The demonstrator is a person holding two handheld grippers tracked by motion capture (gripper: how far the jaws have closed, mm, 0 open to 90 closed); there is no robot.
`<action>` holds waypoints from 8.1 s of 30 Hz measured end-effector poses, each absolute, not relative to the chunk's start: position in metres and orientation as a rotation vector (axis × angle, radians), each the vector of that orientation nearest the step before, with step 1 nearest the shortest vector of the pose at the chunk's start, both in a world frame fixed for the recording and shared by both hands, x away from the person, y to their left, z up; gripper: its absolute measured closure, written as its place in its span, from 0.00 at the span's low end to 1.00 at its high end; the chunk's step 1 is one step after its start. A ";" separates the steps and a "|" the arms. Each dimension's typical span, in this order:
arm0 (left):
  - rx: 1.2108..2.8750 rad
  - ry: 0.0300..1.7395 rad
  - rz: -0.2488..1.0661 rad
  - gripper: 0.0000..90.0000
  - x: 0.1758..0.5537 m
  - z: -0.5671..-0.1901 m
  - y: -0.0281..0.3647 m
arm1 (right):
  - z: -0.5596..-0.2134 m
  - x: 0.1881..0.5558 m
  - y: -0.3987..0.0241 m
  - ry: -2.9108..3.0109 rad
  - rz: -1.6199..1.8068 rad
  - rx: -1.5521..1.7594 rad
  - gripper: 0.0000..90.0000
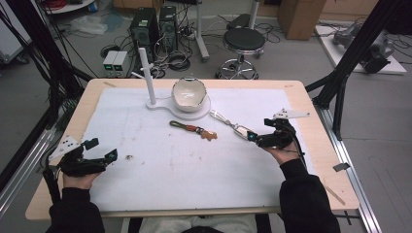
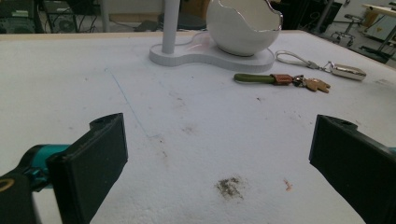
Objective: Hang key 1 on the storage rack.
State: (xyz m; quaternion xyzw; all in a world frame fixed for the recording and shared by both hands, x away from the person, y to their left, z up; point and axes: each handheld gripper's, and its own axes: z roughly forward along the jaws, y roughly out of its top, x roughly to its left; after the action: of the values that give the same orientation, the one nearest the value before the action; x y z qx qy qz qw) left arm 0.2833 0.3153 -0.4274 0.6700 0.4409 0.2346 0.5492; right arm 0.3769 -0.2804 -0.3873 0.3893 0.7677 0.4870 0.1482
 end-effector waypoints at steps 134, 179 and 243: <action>1.591 1.032 0.531 0.05 0.280 -0.429 0.319 | -0.400 0.470 -0.055 2.855 0.788 0.527 0.81; 1.579 1.036 0.523 0.05 0.282 -0.430 0.318 | -0.303 0.469 -0.053 2.711 0.960 0.468 0.81; 1.566 1.041 0.514 0.05 0.285 -0.431 0.323 | -0.240 0.497 0.051 2.557 0.703 0.279 0.79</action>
State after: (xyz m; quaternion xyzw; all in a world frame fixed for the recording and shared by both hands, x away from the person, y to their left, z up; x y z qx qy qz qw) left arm 0.2846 0.3229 -0.4309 0.6649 0.4418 0.2182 0.5614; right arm 0.4974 0.0512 -0.2398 0.1016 0.9321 0.2562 0.2351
